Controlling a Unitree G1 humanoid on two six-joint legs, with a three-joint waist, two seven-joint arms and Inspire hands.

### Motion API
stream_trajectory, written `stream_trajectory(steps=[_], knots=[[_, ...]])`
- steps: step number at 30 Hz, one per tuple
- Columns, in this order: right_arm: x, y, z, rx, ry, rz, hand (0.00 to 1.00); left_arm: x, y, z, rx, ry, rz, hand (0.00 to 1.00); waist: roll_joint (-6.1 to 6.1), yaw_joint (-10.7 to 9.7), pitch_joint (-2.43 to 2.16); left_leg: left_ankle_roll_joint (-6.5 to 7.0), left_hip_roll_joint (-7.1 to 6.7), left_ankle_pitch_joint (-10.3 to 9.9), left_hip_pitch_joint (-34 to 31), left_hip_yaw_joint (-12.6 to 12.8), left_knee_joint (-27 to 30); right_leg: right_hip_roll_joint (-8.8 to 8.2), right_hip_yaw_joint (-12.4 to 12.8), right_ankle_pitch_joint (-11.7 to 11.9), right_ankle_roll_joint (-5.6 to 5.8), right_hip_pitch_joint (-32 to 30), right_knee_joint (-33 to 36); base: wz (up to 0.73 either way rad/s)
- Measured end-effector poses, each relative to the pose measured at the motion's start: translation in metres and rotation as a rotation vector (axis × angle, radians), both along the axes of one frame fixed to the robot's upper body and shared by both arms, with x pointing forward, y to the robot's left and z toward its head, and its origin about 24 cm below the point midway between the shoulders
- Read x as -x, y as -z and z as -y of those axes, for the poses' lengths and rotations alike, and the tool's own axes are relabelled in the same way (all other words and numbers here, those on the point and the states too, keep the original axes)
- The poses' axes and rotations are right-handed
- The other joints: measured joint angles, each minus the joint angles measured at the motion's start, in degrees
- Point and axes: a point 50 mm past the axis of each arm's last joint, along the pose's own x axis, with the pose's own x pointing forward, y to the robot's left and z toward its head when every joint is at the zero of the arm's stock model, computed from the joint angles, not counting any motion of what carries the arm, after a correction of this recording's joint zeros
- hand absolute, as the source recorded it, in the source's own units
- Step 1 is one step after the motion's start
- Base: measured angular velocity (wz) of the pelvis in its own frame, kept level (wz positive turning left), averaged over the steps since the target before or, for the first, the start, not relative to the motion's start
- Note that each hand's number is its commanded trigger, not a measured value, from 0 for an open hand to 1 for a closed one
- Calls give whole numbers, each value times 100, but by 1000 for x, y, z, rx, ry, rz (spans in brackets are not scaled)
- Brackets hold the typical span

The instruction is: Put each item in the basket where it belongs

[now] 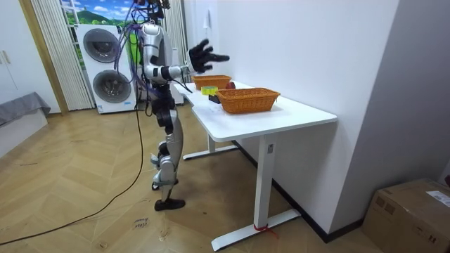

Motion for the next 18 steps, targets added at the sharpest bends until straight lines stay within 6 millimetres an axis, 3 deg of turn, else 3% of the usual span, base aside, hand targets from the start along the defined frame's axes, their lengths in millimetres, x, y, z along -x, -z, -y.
stream_trajectory(steps=[11, 18], knots=[[-12, -49, -31, 287, -145, 87, 0, 2, 2, 2, 5, 43, -34, 0, -100, 86, -8, 6, -1, 4, 12, -1, 3, -13, -82, 3, -5, 15, -5, 1], [-14, -58, -38, 337, -230, 95, 0, 1, 2, 2, 13, 45, -31, 0, -117, 131, 14, 7, 0, 4, 1, -1, 4, -14, -83, 4, -5, 15, -9, 0]])
